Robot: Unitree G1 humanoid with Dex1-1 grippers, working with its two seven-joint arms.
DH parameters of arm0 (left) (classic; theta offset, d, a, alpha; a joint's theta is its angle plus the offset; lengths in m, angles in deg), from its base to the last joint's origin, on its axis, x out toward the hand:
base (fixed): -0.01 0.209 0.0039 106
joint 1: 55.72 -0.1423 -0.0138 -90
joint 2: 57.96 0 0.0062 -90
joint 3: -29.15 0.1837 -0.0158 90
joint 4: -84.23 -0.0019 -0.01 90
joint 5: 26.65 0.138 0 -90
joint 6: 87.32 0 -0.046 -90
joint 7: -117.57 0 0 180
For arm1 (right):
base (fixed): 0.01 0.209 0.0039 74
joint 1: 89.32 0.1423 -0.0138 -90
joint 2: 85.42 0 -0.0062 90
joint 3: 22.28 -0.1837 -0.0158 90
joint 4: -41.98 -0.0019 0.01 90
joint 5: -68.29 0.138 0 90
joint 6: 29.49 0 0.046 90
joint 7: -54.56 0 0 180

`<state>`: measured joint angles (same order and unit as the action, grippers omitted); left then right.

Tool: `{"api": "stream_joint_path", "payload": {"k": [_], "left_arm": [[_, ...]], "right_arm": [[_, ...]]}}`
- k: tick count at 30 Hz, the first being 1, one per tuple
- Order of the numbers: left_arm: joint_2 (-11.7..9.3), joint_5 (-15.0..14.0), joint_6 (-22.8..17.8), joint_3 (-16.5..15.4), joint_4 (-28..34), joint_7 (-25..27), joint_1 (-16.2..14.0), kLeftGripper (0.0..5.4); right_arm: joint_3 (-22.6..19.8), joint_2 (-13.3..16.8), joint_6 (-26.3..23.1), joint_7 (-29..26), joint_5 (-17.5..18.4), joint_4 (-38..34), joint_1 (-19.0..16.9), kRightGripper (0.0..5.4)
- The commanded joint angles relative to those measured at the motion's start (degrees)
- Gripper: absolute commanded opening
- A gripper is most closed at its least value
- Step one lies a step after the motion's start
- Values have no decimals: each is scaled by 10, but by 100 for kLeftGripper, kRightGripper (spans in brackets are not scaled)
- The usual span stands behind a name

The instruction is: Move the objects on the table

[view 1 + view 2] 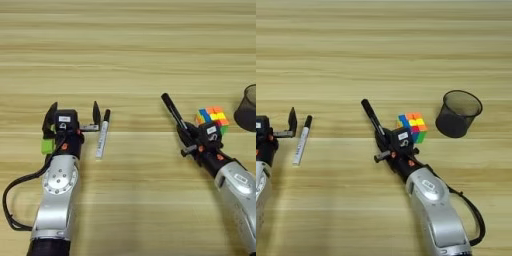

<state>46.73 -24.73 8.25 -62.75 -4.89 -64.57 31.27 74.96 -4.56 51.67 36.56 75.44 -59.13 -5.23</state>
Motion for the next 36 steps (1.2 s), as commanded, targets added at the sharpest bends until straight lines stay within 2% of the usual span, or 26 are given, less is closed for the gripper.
{"api": "stream_joint_path", "payload": {"k": [1,6,12,18,36], "left_arm": [[-1,0,-7,-1,1,0,5,540],[-1,0,-7,-1,1,0,6,540],[-1,0,-7,0,3,0,4,540],[-1,1,-8,1,6,-1,3,540],[2,4,-11,4,12,-2,0,540]], "right_arm": [[-16,3,24,9,-1,-20,5,87],[-54,10,36,41,-11,-16,24,87],[-116,32,17,89,-25,5,52,87],[-143,48,-1,104,-30,16,63,87],[-131,66,-26,82,-39,63,67,87]]}}
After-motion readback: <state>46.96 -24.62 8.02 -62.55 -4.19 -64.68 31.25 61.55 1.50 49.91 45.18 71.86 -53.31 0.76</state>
